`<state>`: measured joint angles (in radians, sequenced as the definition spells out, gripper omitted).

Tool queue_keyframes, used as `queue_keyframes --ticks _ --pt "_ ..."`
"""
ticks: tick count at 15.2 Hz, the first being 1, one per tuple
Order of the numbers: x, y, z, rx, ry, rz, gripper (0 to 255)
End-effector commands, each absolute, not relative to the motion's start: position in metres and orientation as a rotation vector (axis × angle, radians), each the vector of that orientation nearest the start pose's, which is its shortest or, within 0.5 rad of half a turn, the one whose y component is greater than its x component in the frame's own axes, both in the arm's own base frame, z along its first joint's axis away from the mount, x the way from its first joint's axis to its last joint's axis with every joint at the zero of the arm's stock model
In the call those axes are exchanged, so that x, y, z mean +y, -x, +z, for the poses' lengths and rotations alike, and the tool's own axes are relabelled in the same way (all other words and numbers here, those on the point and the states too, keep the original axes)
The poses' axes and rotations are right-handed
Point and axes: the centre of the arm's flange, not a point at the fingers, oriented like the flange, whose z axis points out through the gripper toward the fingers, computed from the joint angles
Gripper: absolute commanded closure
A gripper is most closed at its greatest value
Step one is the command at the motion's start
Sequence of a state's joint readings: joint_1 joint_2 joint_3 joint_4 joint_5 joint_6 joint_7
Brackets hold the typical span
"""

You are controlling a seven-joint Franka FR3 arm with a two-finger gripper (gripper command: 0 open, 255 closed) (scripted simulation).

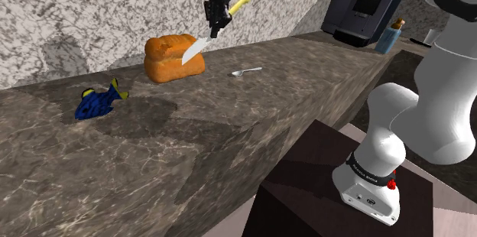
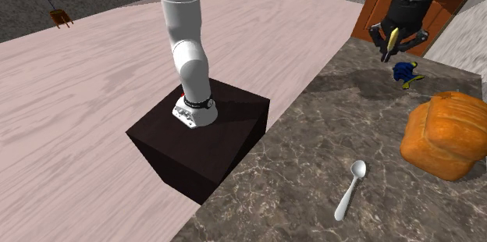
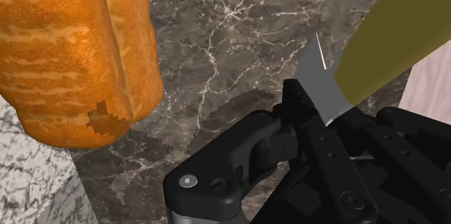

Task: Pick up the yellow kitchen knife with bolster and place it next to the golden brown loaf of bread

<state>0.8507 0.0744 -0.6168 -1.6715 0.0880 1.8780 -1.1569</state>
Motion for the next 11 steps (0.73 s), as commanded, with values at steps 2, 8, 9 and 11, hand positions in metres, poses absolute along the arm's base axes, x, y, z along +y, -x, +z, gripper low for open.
queue_keyframes --ticks 2,8,9,11 --pt "0.192 -0.594 0.571 -2.004 2.441 -0.238 255" --pt "0.259 -0.627 0.565 -2.004 2.441 -0.238 255" --pt "0.259 -0.627 0.560 -2.004 2.441 -0.238 255" --pt "0.259 -0.627 0.549 -2.004 2.441 -0.238 255"
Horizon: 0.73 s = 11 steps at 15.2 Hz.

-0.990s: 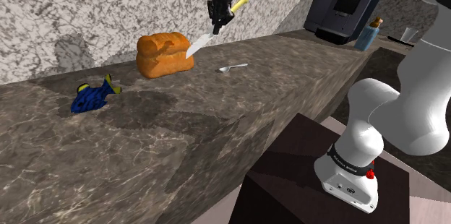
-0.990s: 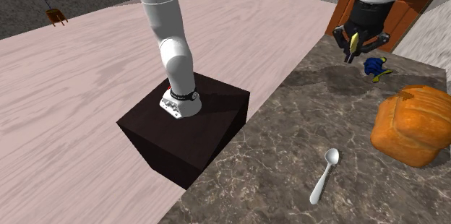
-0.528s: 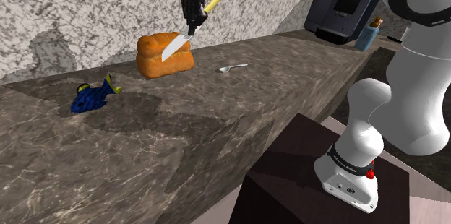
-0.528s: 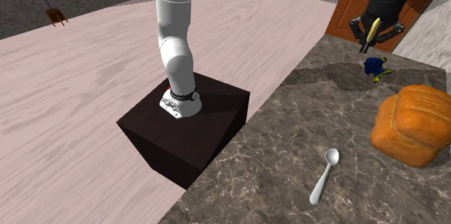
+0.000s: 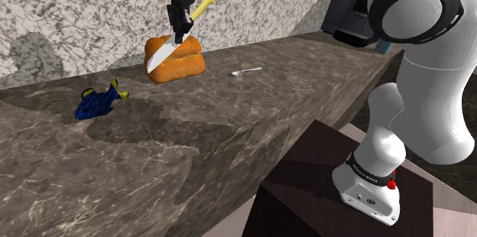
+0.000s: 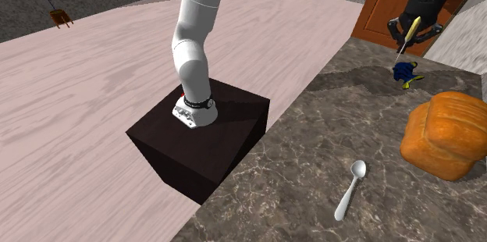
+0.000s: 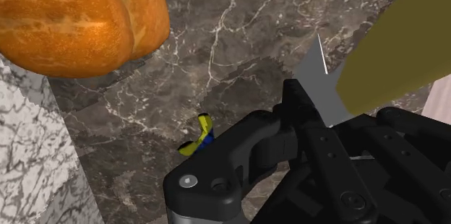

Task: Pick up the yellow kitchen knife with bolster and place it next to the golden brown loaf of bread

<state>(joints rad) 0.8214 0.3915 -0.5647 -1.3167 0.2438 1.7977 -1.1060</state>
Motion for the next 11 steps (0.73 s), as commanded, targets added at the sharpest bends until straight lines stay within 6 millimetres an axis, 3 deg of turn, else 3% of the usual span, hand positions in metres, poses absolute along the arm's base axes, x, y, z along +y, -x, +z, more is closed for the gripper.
queue_keyframes --ticks 1,11 --pt "0.259 -0.627 0.544 -2.004 2.441 -0.238 255" --pt "0.259 -0.627 0.491 -2.004 2.441 -0.238 255"
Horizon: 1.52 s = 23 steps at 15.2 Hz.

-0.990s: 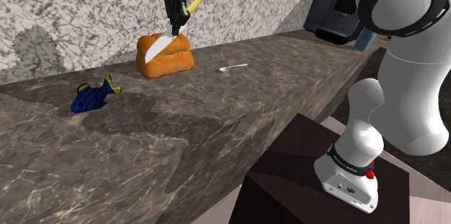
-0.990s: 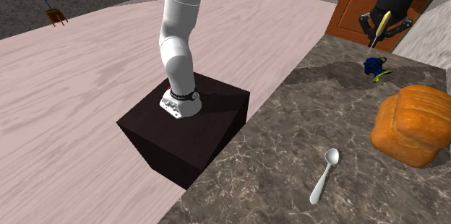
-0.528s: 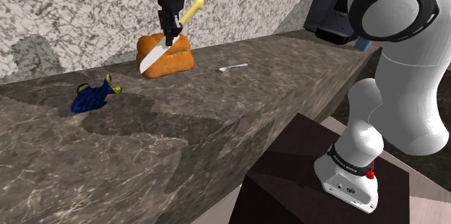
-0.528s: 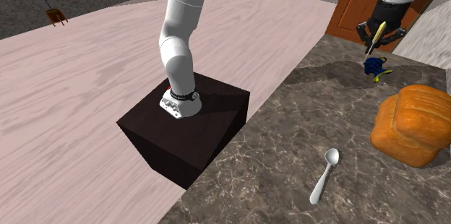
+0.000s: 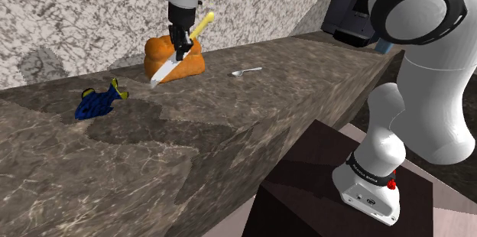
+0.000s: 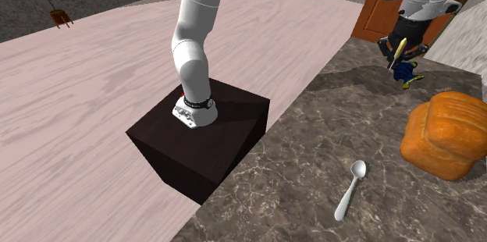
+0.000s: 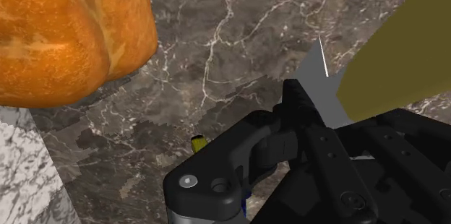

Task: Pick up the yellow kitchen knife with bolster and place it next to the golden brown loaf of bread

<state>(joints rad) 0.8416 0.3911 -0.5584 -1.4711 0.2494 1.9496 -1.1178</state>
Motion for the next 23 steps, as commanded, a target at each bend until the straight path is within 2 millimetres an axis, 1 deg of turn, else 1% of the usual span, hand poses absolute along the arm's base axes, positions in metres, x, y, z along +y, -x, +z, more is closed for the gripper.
queue_keyframes --ticks 1,23 --pt "0.259 -0.627 0.486 -2.004 2.441 -0.238 255" --pt "0.259 -0.627 0.370 -2.004 2.441 -0.238 255"
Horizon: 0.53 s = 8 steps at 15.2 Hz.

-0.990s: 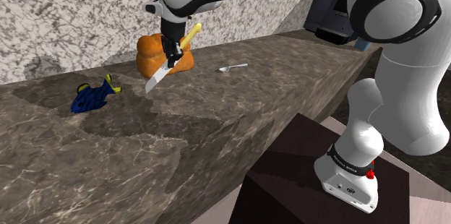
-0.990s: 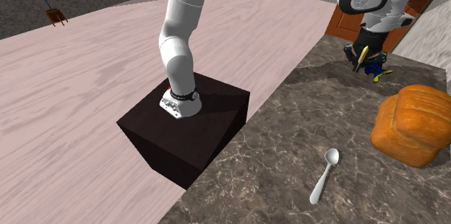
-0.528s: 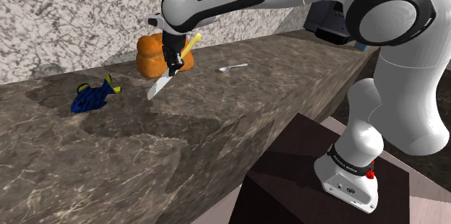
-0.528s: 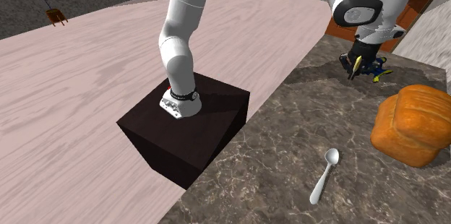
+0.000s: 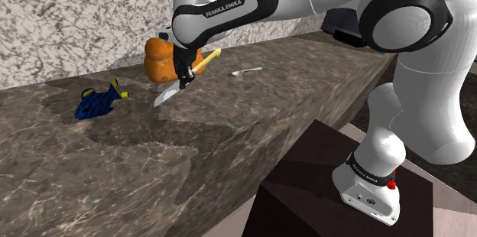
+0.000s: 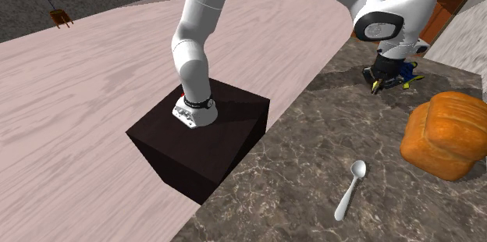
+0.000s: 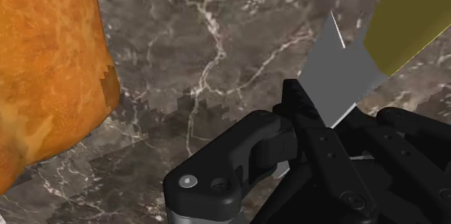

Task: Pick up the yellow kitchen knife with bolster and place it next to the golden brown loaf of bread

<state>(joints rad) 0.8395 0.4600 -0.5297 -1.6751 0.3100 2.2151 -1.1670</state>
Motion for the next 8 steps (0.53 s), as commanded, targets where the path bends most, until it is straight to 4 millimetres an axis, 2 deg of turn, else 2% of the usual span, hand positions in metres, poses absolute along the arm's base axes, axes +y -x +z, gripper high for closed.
queue_keyframes --ticks 1,5,8 --pt "0.259 -0.627 0.365 -2.004 2.441 -0.238 255" --pt "0.259 -0.627 0.344 -2.004 2.441 -0.238 255" --pt "0.259 -0.627 0.341 -2.004 2.441 -0.238 255"
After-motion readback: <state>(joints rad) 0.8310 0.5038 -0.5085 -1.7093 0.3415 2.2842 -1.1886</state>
